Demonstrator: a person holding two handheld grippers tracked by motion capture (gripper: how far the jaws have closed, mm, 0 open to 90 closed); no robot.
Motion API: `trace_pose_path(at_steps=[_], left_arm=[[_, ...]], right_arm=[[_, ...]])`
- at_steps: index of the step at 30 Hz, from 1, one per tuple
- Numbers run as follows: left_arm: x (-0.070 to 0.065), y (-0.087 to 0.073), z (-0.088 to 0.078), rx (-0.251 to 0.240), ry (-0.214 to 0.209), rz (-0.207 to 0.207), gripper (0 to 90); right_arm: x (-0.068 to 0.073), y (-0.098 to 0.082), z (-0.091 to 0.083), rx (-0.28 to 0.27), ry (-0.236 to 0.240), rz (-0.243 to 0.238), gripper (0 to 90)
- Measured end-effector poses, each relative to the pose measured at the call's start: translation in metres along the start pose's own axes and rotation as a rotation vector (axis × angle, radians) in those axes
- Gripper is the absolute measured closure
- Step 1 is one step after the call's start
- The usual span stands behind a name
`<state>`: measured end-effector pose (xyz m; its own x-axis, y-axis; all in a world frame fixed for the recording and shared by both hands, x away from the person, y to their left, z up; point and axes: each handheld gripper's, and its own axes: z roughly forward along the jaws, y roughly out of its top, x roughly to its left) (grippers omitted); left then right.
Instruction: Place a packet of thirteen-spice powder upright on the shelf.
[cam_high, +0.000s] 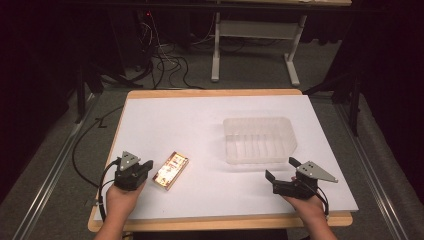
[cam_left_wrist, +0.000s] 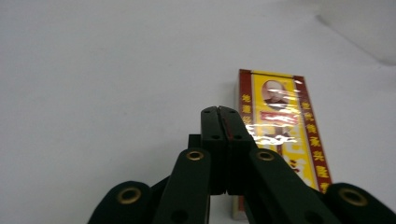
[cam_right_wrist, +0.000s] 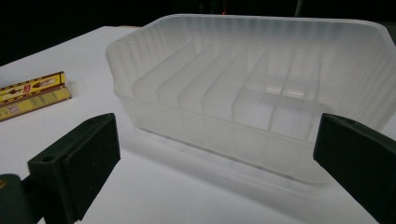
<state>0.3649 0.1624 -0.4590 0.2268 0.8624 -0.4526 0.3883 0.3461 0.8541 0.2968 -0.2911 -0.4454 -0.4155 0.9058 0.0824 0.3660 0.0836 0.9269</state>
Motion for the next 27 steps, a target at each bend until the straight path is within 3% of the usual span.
trace_pose_path(at_steps=[3,10,14,20,23,27], left_arm=[[0.004,-0.005,0.004,0.032,0.034,0.027,90.0],[0.008,-0.014,0.006,0.081,0.067,0.086,90.0],[0.01,-0.015,0.006,0.077,0.058,0.09,90.0],[0.011,-0.017,0.002,0.109,0.059,0.079,90.0],[0.005,-0.025,0.0,0.151,0.036,0.093,90.0],[-0.002,-0.029,-0.004,0.168,0.004,0.091,90.0]], right_arm=[[0.0,0.001,-0.001,-0.007,-0.001,-0.001,1.0],[0.001,0.001,0.001,-0.006,0.014,-0.022,2.7],[0.001,0.002,0.005,0.008,0.019,-0.031,2.7],[0.004,0.003,0.006,0.005,0.024,-0.041,2.7],[0.006,0.004,0.006,0.006,0.026,-0.046,2.8],[0.009,0.005,0.004,-0.005,0.025,-0.051,3.2]])
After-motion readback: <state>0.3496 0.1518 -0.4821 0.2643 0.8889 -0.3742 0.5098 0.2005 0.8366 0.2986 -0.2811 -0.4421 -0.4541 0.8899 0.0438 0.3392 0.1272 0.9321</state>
